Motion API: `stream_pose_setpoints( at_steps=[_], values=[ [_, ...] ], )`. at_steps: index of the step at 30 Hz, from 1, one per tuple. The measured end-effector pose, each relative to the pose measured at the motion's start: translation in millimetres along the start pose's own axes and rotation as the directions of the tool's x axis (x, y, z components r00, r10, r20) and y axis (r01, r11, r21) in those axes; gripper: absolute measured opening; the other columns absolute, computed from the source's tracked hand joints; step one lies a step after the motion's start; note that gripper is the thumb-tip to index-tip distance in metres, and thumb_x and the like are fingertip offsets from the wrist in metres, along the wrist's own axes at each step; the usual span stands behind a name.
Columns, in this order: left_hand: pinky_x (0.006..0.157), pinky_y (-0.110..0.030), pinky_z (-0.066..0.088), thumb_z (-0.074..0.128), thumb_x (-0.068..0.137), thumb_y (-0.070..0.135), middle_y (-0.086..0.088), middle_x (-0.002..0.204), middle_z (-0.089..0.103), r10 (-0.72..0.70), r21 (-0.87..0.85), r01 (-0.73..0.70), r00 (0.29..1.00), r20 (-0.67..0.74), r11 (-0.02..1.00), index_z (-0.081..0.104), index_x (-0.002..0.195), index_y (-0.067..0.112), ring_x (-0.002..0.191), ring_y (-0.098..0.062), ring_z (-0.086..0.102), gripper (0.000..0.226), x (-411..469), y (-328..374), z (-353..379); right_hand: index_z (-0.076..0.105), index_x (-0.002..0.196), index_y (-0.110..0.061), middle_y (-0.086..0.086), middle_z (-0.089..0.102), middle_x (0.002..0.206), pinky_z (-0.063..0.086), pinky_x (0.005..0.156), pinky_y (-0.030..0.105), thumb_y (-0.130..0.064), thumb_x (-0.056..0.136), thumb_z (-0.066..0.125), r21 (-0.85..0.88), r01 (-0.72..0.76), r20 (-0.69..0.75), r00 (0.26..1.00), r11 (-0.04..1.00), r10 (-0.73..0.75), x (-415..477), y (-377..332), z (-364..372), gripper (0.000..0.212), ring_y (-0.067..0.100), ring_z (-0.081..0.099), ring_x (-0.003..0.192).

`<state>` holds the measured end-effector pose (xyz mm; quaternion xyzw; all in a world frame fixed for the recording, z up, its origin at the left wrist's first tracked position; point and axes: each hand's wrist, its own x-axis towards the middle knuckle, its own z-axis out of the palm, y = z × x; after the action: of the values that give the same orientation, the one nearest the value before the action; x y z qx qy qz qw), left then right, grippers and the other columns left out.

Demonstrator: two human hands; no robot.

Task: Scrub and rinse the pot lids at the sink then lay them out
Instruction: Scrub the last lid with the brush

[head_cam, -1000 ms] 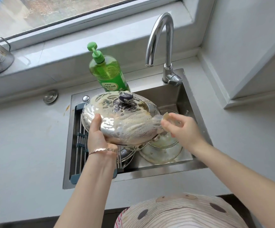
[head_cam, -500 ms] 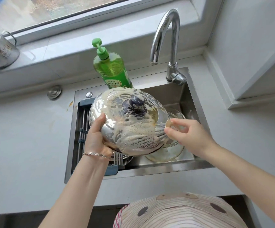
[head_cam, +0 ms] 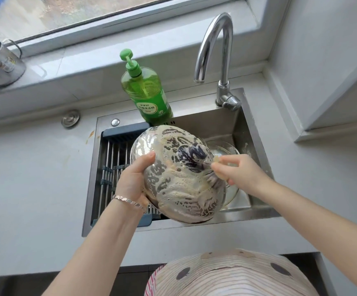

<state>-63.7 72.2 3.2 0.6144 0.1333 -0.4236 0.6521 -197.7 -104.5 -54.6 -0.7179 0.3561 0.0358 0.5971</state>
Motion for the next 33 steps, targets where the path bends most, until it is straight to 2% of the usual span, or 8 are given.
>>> stream_pose_setpoints(
  at_steps=[7, 12, 16, 20, 25, 28, 31, 33],
  values=[
    [0.08, -0.049, 0.054, 0.07, 0.064, 0.018, -0.02, 0.1, 0.066, 0.017, 0.115, -0.018, 1.0, 0.016, 0.993, 0.06, 0.114, -0.003, 0.08, -0.032, 0.066, 0.055, 0.0, 0.8, -5.3, 0.062, 0.122, -0.015, -0.008, 0.058, 0.119, 0.046, 0.061, 0.016, -0.039, 0.084, 0.066, 0.061, -0.08, 0.005, 0.997, 0.995, 0.08, 4.9, 7.9, 1.8, 0.045, 0.004, 0.052, 0.067],
    [0.096, -0.06, 0.042, 0.078, 0.051, 0.023, -0.026, 0.121, 0.058, 0.017, 0.073, -0.02, 0.999, 0.049, 0.997, 0.058, 0.121, -0.002, 0.108, -0.045, 0.057, 0.077, 1.3, 5.3, -11.7, 0.068, 0.09, -0.029, -0.025, 0.062, 0.09, 0.045, 0.071, 0.02, -0.031, 0.084, 0.067, 0.096, 0.025, 0.169, 0.985, 0.995, -0.041, -7.3, 5.0, 11.0, 0.006, -0.005, 0.053, 0.073],
    [0.088, -0.057, 0.049, 0.078, 0.047, 0.024, -0.024, 0.109, 0.064, 0.023, 0.119, -0.039, 0.991, 0.13, 0.992, 0.059, 0.118, -0.003, 0.092, -0.038, 0.064, 0.078, 5.4, 3.3, -17.6, 0.064, 0.118, -0.019, -0.013, 0.059, 0.104, 0.051, 0.082, 0.031, -0.041, 0.083, 0.065, 0.036, -0.091, -0.018, 0.996, 0.995, 0.091, 13.7, 11.2, -6.4, 0.042, 0.01, 0.059, 0.078],
    [0.066, -0.044, 0.057, 0.088, 0.037, 0.022, -0.017, 0.087, 0.071, -0.013, 0.092, -0.012, 0.965, 0.262, 0.996, 0.066, 0.102, -0.001, 0.074, -0.032, 0.069, 0.073, 11.3, 5.7, -25.7, 0.067, 0.091, -0.033, -0.027, 0.062, 0.074, 0.043, 0.062, 0.012, -0.035, 0.084, 0.065, 0.049, 0.03, 0.102, 0.994, 0.998, -0.035, 9.4, 1.0, -4.8, 0.007, -0.007, 0.054, 0.059],
    [0.068, -0.044, 0.057, 0.092, 0.033, 0.025, -0.018, 0.089, 0.069, -0.024, 0.132, -0.015, 0.958, 0.286, 0.991, 0.059, 0.113, -0.003, 0.075, -0.033, 0.069, 0.092, 13.9, 6.3, -25.9, 0.067, 0.113, -0.016, -0.007, 0.062, 0.101, 0.047, 0.062, 0.02, -0.034, 0.086, 0.063, 0.023, -0.06, -0.051, 0.997, 0.998, 0.061, 23.1, -0.1, -16.3, 0.033, 0.006, 0.054, 0.067],
    [0.06, -0.04, 0.058, 0.092, 0.026, 0.026, -0.018, 0.082, 0.07, -0.043, 0.131, 0.005, 0.958, 0.284, 0.991, 0.065, 0.099, -0.003, 0.068, -0.031, 0.069, 0.082, 16.1, 8.6, -25.3, 0.064, 0.102, -0.028, -0.016, 0.058, 0.081, 0.036, 0.043, 0.009, -0.031, 0.086, 0.065, 0.087, -0.003, 0.107, 0.994, 0.996, -0.006, 20.1, -2.2, -6.1, 0.017, -0.002, 0.047, 0.049],
    [0.065, -0.042, 0.058, 0.092, 0.027, 0.027, -0.017, 0.086, 0.07, -0.04, 0.112, 0.009, 0.961, 0.274, 0.994, 0.063, 0.104, -0.002, 0.072, -0.032, 0.069, 0.087, 16.0, 8.3, -26.6, 0.064, 0.088, -0.028, -0.013, 0.056, 0.073, 0.03, 0.037, 0.009, -0.033, 0.087, 0.063, 0.034, -0.077, -0.006, 0.997, 0.996, 0.077, 21.6, 1.8, -9.4, 0.005, 0.002, 0.045, 0.048],
    [0.078, -0.052, 0.055, 0.091, 0.031, 0.026, -0.02, 0.098, 0.068, -0.045, 0.05, 0.033, 0.963, 0.267, 0.998, 0.062, 0.111, 0.0, 0.084, -0.035, 0.067, 0.089, 15.7, 7.5, -25.8, 0.056, 0.064, -0.022, -0.001, 0.047, 0.06, 0.023, 0.032, 0.014, -0.036, 0.089, 0.058, 0.057, -0.222, -0.058, 0.973, 0.973, 0.225, 19.2, 7.3, -13.7, 0.029, 0.006, 0.036, 0.038]
  ],
)
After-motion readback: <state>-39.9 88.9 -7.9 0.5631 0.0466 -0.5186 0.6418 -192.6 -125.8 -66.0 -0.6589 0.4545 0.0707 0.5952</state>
